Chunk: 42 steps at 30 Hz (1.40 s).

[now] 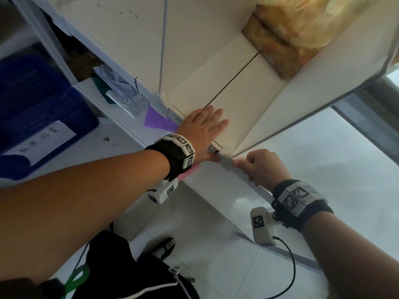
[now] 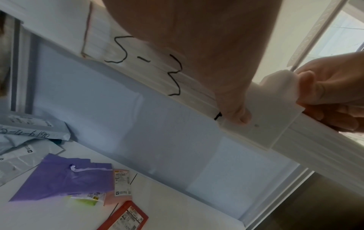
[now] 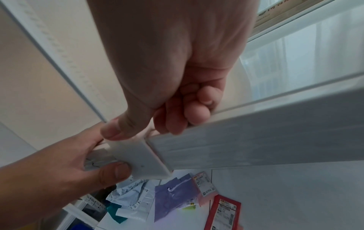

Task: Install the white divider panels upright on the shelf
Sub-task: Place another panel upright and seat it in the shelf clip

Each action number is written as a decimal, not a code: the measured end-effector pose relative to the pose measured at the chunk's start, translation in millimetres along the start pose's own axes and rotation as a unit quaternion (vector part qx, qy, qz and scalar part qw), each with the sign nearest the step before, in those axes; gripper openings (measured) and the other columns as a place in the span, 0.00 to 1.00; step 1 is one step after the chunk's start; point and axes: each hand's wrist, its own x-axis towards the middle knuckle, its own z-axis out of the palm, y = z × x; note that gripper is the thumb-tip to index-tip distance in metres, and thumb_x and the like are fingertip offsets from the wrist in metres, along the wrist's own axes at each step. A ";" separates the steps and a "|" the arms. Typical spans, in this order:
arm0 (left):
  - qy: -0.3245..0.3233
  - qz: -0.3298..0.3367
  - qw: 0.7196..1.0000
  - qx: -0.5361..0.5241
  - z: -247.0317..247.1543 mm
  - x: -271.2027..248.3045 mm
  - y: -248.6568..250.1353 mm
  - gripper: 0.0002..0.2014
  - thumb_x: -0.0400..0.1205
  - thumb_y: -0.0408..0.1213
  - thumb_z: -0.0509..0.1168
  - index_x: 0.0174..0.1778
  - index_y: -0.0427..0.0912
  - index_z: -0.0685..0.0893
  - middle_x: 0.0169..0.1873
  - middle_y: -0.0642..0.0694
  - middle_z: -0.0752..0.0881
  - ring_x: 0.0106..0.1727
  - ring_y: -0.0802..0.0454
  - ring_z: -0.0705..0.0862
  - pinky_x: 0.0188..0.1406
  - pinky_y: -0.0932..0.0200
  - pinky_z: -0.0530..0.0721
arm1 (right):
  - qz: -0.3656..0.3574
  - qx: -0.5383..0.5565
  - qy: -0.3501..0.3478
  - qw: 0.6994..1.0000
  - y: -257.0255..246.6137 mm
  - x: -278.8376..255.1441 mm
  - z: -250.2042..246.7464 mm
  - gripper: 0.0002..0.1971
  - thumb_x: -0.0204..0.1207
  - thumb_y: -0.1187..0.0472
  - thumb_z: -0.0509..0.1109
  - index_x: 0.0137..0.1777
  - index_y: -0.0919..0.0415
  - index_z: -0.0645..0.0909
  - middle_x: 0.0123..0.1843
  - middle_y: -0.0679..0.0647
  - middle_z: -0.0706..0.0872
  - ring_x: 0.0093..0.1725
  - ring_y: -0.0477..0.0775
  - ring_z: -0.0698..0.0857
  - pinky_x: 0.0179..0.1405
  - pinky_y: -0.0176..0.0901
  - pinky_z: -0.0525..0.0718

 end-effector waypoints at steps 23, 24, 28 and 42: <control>-0.108 0.036 0.993 -0.009 -32.5 -6.9 -9.5 0.53 0.77 0.62 0.63 0.83 0.48 0.30 0.84 0.44 0.33 0.85 0.42 0.34 0.82 0.46 0.38 | 0.015 -0.003 -0.011 1.000 1.2 -15.5 8.7 0.22 0.78 0.36 0.63 0.36 0.54 0.75 0.31 0.49 0.78 0.29 0.49 0.73 0.31 0.40 0.74; -0.112 0.042 0.993 -0.008 -34.7 -10.0 -12.5 0.52 0.79 0.59 0.63 0.83 0.48 0.31 0.85 0.44 0.34 0.85 0.42 0.35 0.82 0.47 0.38 | 0.019 -0.008 -0.028 0.999 -1.0 -18.6 7.4 0.20 0.79 0.38 0.63 0.36 0.53 0.75 0.32 0.50 0.80 0.30 0.50 0.76 0.32 0.40 0.75; -0.150 0.072 0.986 -0.016 -42.3 -27.0 -32.3 0.47 0.82 0.47 0.65 0.85 0.47 0.36 0.85 0.44 0.37 0.86 0.43 0.39 0.84 0.45 0.44 | -0.034 -0.073 -0.123 0.989 -45.7 -36.1 8.0 0.17 0.83 0.43 0.61 0.42 0.55 0.80 0.37 0.49 0.84 0.36 0.48 0.83 0.36 0.38 0.81; 0.054 -0.080 0.990 -0.100 -63.9 -85.9 -170.6 0.21 0.73 0.45 0.67 0.59 0.44 0.73 0.58 0.43 0.76 0.60 0.40 0.75 0.58 0.46 0.74 | -0.056 -0.034 0.003 0.998 -194.2 87.0 10.9 0.15 0.79 0.46 0.68 0.43 0.57 0.77 0.36 0.50 0.80 0.34 0.51 0.77 0.30 0.41 0.71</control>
